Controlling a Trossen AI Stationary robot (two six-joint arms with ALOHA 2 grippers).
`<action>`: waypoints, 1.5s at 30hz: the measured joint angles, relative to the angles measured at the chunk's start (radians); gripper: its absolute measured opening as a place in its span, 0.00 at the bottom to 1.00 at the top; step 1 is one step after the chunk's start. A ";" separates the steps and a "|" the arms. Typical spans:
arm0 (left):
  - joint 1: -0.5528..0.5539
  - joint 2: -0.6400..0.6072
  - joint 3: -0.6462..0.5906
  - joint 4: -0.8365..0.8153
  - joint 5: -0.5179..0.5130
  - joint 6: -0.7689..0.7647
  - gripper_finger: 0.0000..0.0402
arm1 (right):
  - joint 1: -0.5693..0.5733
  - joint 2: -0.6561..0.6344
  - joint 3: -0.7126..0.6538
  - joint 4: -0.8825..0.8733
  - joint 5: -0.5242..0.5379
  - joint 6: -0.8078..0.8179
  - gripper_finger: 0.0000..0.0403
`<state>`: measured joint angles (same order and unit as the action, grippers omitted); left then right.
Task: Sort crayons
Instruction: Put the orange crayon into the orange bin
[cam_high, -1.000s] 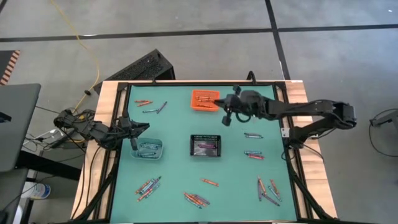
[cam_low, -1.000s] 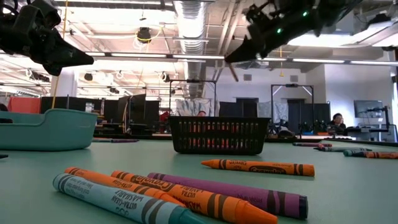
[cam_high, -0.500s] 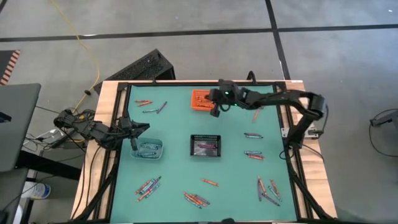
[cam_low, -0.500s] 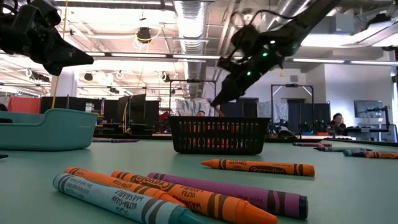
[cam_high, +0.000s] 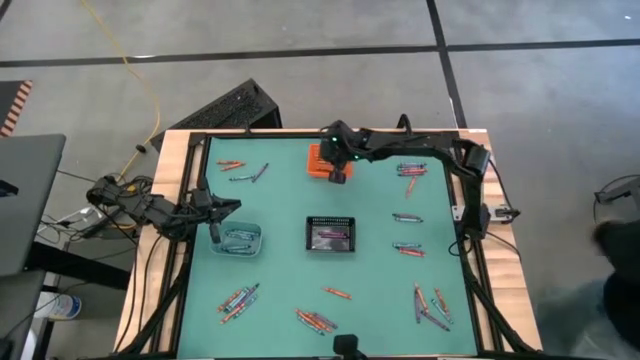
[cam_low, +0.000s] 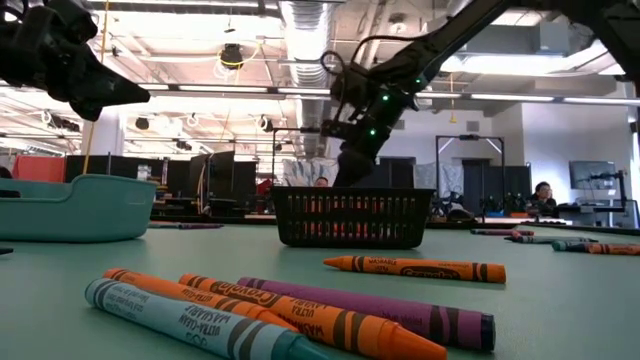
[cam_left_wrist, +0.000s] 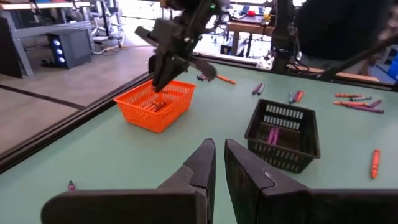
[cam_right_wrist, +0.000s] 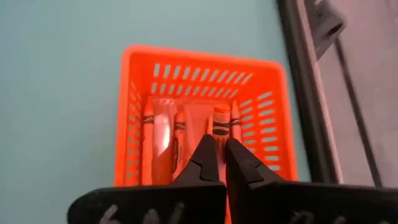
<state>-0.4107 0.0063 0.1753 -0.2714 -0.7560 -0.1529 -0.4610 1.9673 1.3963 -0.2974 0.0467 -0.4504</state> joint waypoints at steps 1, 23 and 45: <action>0.000 0.000 0.000 0.000 0.003 0.001 0.06 | 0.000 0.012 0.016 -0.019 0.000 -0.004 0.02; 0.000 0.000 0.000 0.000 0.018 0.004 0.06 | 0.010 0.044 0.083 -0.139 0.035 0.032 0.23; 0.000 0.011 0.000 0.038 0.100 -0.006 0.06 | 0.525 -0.390 0.054 -0.601 0.030 0.469 0.17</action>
<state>-0.4104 0.0169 0.1749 -0.2334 -0.6564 -0.1585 0.0640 1.5776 1.4502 -0.8980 0.0765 0.0187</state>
